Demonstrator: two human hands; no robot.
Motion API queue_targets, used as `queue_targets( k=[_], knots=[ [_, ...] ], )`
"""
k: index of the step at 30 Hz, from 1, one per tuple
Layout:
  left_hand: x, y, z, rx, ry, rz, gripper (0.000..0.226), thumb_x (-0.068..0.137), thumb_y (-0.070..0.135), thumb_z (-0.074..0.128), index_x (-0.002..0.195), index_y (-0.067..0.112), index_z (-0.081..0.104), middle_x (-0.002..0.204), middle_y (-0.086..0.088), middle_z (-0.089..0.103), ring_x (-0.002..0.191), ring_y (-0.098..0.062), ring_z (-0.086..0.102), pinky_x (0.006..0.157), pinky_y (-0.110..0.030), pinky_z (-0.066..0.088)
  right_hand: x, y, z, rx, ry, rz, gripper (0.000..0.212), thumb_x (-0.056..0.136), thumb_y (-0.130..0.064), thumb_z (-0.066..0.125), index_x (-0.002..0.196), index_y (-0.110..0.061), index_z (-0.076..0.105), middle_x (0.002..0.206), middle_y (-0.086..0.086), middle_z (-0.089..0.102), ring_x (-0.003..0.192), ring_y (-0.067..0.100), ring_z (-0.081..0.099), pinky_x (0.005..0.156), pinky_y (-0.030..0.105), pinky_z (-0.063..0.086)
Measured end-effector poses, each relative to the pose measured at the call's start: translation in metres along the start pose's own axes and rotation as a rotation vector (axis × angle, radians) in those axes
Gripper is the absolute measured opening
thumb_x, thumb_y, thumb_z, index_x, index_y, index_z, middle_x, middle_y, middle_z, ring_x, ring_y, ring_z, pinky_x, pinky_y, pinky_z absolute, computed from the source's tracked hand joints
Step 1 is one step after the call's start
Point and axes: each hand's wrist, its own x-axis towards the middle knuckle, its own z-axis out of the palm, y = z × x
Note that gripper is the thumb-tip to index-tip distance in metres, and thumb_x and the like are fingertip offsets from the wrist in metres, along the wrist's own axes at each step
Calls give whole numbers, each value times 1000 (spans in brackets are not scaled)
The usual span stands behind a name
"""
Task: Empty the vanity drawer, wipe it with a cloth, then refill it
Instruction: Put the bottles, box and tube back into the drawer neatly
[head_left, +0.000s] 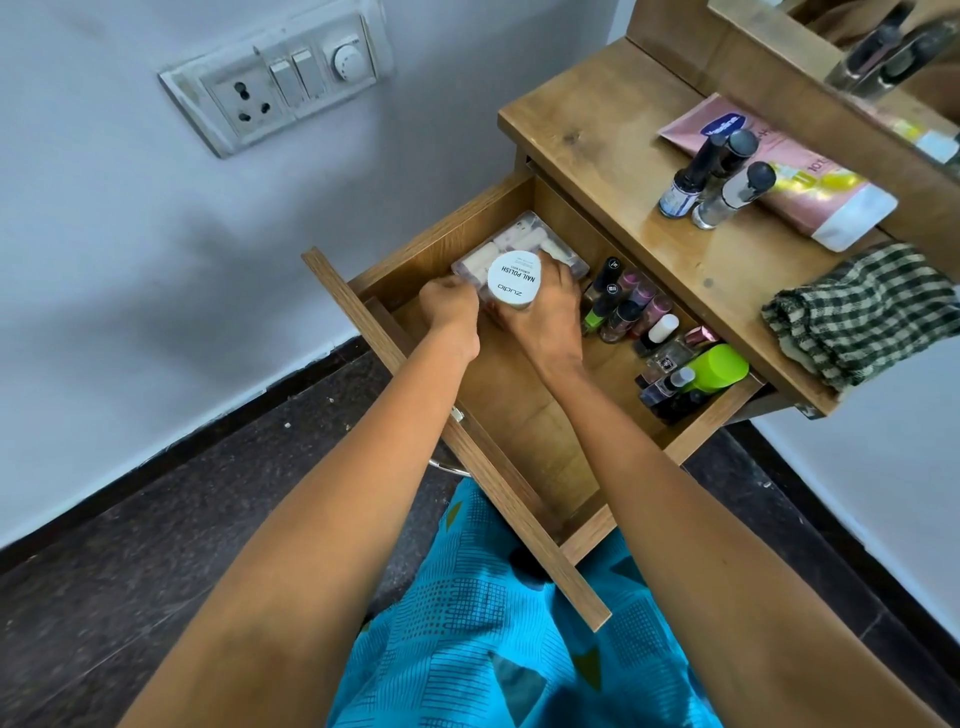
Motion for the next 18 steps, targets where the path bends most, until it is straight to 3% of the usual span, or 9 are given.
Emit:
queue_targets(
  k=[3, 6, 8, 13, 18],
  knots=[
    [1, 0, 3, 19, -13, 96, 16, 90, 1, 51, 99, -1, 63, 109, -18, 66, 104, -28, 63, 86, -30, 53, 7, -4, -2, -2, -4, -1, 81, 74, -34, 75, 136, 0, 36, 136, 18, 45, 129, 29, 38, 111, 33, 25],
    [0, 6, 8, 69, -70, 155, 12, 87, 7, 59, 95, 0, 64, 107, -18, 66, 101, -26, 64, 64, -18, 51, 14, -7, -7, 86, 11, 8, 76, 74, -21, 75, 136, 0, 37, 135, 17, 47, 129, 27, 40, 108, 28, 30],
    [0, 9, 11, 121, -85, 174, 15, 85, 7, 62, 98, 0, 65, 108, -15, 67, 99, -22, 64, 57, -12, 48, 18, -9, -11, 122, 17, 17, 71, 73, -15, 76, 134, -1, 42, 132, 16, 51, 126, 24, 44, 101, 20, 33],
    [11, 15, 23, 115, -72, 163, 18, 84, 3, 62, 101, 0, 66, 109, -16, 66, 103, -26, 64, 67, -19, 53, 29, -14, -13, 163, 32, 83, 52, 77, -6, 71, 125, -1, 53, 122, 16, 59, 115, 23, 55, 93, 22, 42],
    [16, 20, 35, 135, -53, 189, 20, 83, 1, 62, 102, 0, 65, 110, -13, 67, 99, -21, 64, 75, -22, 52, 33, -17, -15, 114, 43, 109, 32, 89, 4, 46, 119, 1, 55, 119, 17, 62, 109, 24, 59, 86, 23, 45]
  ],
)
